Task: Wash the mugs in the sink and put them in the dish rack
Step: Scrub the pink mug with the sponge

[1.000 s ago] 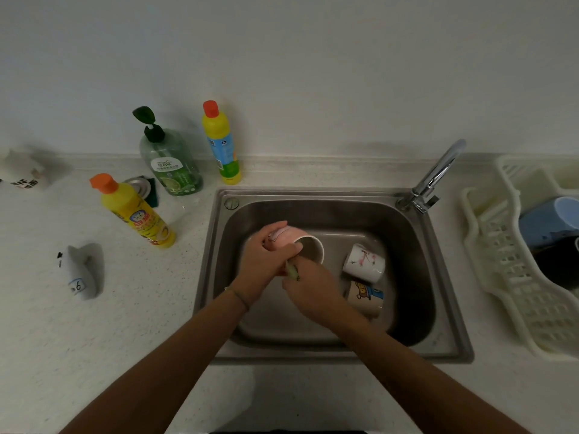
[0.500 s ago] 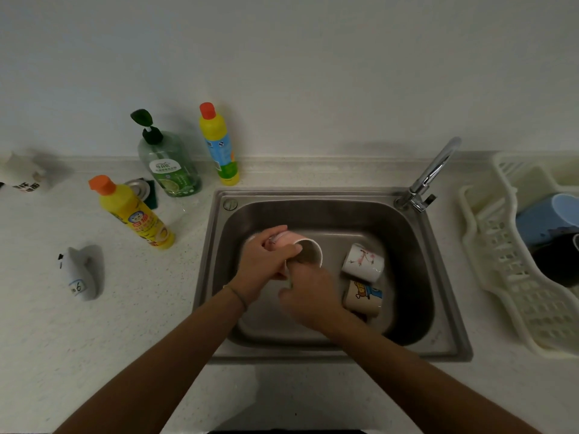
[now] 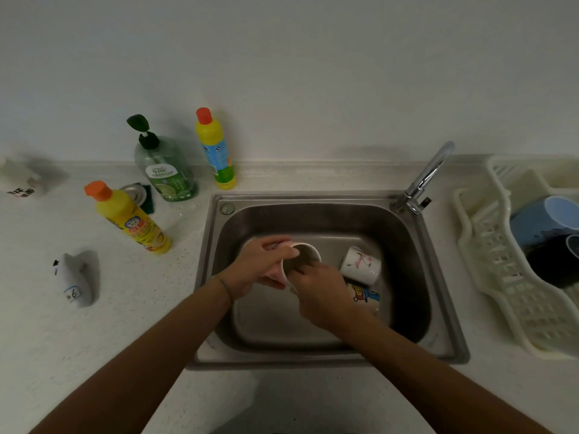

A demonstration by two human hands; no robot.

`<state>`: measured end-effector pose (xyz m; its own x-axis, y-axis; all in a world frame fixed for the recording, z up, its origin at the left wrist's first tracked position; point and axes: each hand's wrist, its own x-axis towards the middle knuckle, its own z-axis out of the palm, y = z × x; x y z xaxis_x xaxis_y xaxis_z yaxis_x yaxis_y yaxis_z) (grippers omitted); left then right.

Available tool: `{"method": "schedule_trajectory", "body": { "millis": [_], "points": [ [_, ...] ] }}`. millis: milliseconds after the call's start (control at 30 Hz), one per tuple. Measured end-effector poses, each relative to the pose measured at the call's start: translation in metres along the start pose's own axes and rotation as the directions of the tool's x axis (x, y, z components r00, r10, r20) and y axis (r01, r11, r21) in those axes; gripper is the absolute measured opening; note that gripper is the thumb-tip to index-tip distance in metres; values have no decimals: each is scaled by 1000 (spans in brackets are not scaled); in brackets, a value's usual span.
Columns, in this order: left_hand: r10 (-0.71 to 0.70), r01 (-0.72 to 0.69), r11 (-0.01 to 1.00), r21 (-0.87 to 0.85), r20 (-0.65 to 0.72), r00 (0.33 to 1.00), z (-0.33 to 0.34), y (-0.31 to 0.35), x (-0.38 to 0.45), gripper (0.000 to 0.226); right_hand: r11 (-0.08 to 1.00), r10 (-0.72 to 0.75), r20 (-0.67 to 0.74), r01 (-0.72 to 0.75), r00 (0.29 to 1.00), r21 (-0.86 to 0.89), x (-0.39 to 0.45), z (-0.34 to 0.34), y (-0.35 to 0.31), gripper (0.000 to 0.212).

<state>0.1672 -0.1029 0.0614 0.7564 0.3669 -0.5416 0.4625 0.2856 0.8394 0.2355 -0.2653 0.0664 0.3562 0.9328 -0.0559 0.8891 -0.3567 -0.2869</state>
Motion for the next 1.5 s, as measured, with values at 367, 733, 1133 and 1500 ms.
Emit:
{"method": "schedule_trajectory", "body": {
  "millis": [367, 733, 1133, 1500],
  "points": [
    [119, -232, 907, -351, -316, 941, 36, -26, -14, 70, 945, 219, -60, -197, 974, 259, 13, -17, -29, 26],
    [224, -290, 944, -157, -338, 914, 19, -28, -14, 52, 953, 87, 440, -203, 894, 223, 30, -42, -21, 38],
    [213, -266, 953, -147, -304, 929, 11, -25, -16, 46, 943, 50, 290, -141, 956, 301, 17, -38, -25, 36],
    [319, -353, 933, -67, -300, 899, 21, -16, -12, 53, 941, 139, 311, -224, 940, 255, 23, -40, -26, 32]
  ]
}}
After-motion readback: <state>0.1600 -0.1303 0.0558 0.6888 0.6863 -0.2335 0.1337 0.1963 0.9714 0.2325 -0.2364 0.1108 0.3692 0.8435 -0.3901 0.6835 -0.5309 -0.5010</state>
